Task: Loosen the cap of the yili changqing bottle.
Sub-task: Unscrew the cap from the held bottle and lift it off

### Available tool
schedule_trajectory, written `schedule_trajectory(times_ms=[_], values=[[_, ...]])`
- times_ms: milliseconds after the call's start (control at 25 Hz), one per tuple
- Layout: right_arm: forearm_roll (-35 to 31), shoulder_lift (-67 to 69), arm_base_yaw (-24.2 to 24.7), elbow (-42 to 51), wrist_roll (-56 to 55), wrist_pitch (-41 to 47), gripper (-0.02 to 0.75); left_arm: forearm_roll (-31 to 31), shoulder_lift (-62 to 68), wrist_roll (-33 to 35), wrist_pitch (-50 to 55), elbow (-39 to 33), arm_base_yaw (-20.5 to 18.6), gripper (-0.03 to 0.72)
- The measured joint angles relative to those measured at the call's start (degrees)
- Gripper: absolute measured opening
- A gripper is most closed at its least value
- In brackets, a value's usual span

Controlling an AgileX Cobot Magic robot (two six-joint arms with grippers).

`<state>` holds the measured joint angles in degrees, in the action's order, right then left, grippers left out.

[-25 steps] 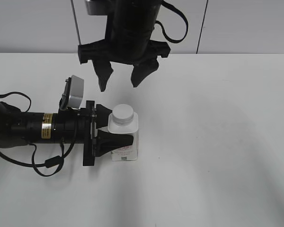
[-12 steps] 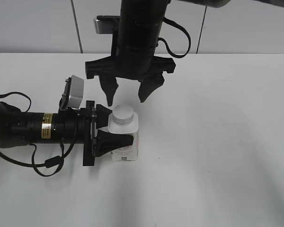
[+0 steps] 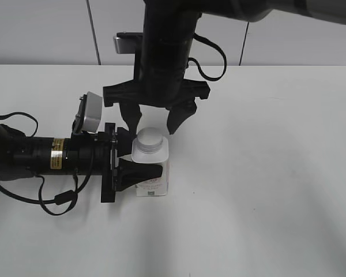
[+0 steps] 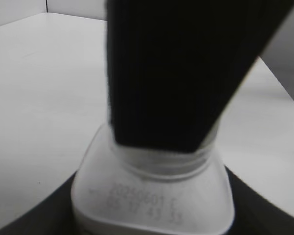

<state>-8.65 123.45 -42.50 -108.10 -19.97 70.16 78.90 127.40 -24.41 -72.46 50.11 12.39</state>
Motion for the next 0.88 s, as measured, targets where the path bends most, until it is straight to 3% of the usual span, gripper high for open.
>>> schedule_trajectory(times_ms=[320,560,880], values=[[-0.43,0.82,-0.48,0.01,-0.05,-0.04,0.539,0.00,0.00,0.00,0.00,0.00,0.00,0.419],[-0.43,0.86,-0.55,0.01,-0.11,-0.04,0.412,0.00,0.00,0.00,0.00,0.00,0.00,0.419],[-0.43,0.86,-0.55,0.01,0.15,-0.04,0.403,0.00,0.00,0.00,0.00,0.00,0.00,0.419]])
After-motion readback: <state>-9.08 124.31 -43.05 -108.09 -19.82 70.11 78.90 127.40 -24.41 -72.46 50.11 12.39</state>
